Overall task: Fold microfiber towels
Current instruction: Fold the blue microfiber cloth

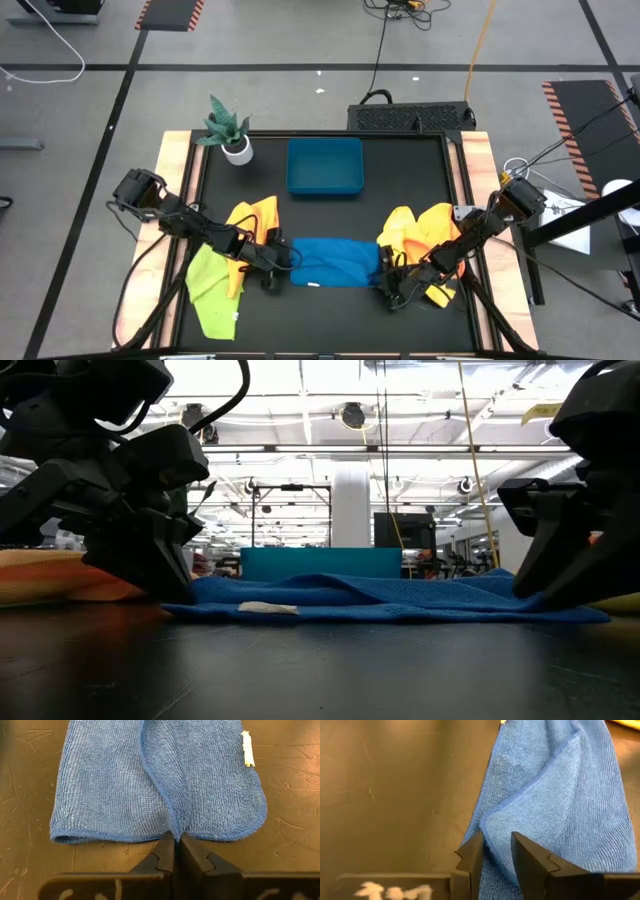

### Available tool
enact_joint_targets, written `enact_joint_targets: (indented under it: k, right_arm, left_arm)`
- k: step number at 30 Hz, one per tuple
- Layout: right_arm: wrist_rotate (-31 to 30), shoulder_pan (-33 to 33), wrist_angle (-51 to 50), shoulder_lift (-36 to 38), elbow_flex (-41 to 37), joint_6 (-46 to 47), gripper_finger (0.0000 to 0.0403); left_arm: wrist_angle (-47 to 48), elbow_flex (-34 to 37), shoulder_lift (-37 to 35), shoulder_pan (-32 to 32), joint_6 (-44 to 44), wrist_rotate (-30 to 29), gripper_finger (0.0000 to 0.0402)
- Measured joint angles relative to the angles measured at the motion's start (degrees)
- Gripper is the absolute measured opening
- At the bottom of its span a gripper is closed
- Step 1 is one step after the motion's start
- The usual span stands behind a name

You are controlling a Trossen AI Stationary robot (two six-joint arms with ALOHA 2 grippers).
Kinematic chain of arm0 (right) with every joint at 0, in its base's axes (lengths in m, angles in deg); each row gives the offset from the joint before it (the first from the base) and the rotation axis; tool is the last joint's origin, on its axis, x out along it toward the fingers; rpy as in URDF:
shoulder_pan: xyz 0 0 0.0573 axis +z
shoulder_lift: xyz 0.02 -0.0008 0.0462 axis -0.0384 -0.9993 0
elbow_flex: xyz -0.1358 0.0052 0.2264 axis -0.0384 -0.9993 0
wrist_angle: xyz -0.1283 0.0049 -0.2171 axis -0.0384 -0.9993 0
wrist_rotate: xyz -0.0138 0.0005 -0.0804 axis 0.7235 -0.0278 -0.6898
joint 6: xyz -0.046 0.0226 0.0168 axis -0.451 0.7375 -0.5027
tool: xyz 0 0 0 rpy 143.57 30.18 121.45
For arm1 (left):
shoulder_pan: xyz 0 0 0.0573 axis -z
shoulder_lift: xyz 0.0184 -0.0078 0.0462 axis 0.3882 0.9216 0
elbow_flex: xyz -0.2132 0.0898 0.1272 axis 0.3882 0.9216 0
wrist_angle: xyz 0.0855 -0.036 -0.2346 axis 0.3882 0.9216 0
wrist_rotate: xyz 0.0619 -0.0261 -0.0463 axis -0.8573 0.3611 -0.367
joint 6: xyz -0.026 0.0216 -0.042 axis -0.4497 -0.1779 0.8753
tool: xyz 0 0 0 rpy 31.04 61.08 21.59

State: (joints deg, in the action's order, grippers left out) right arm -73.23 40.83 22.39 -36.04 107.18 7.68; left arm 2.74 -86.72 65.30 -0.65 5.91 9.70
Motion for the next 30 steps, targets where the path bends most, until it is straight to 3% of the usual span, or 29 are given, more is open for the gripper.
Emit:
enact_joint_targets:
  k: [7, 14, 22, 30]
  right_arm:
    - [0.0, 0.0, -1.5, 0.0, 0.0, -0.2, 0.0008]
    - [-1.2, 0.0, -0.8, 0.0, 1.7, 0.0, 0.0002]
    - [1.4, -0.2, -0.5, -0.2, 5.8, -2.3, 0.0001]
    - [-5.1, -2.0, -1.2, 2.0, 6.2, -5.0, 0.0001]
  left_arm:
    - [0.2, 0.0, 0.0, 0.0, -0.4, -0.1, 0.0007]
    - [7.9, 0.0, -3.9, 1.5, 0.2, 0.6, 0.0009]
    - [17.6, 0.2, -9.1, 6.5, 3.7, -0.3, 0.0011]
    - [17.5, 0.2, -15.4, 7.5, -0.1, -5.0, 0.0016]
